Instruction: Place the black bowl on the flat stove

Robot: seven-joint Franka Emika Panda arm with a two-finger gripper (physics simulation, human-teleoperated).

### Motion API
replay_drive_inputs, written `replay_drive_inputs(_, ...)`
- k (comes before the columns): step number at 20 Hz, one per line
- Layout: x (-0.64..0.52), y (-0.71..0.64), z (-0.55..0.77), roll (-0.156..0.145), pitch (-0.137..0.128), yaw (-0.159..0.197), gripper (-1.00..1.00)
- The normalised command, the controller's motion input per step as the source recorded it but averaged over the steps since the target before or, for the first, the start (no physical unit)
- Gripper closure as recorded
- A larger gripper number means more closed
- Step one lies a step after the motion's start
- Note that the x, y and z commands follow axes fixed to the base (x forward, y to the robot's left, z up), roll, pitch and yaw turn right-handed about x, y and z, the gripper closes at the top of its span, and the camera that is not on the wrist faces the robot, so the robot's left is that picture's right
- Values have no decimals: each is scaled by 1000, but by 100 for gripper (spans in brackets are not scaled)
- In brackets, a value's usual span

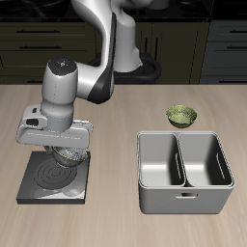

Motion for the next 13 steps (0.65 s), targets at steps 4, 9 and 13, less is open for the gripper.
replay_drive_inputs(4, 62, -33, -259, -106, 51, 58, -100)
replay_drive_inputs(9, 48, 89, -90, 5, 12, 9, -100)
replay_drive_inputs(13, -68, 174, 33, 5, -11, 16, -100)
